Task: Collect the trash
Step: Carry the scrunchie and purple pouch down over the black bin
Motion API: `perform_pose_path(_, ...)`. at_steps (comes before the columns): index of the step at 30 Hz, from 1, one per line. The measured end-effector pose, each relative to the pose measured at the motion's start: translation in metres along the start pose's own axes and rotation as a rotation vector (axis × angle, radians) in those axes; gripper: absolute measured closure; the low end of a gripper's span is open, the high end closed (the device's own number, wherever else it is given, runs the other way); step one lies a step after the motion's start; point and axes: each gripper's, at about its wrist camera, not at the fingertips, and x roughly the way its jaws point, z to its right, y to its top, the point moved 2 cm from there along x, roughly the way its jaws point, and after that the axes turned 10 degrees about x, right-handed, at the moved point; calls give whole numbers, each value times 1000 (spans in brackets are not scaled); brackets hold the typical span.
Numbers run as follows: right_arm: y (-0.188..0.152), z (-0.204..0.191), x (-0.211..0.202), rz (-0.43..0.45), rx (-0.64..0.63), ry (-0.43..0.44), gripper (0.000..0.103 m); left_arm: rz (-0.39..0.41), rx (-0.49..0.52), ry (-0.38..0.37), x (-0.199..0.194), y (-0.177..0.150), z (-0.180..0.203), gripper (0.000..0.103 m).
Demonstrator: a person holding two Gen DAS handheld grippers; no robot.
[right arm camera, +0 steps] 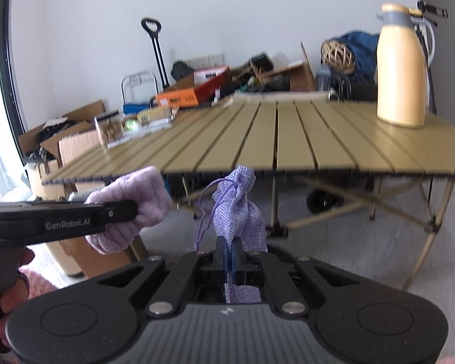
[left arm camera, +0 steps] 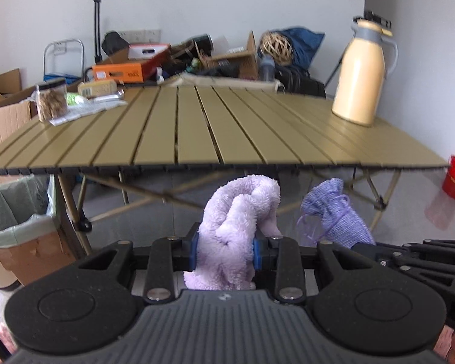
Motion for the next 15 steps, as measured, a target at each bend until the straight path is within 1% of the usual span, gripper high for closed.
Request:
perform_pose_path(2,-11,4,3,-26,10,-2,101,-40,17,5,5,-8,5,71)
perform_pose_path(6,-29,11,10,-75,32,-7,101,-108,20,-18,14,-26,9,71)
perform_pose_path(15,-50,19,27,-161,63,-15,101,-231,14,-30,33,-49,11,71)
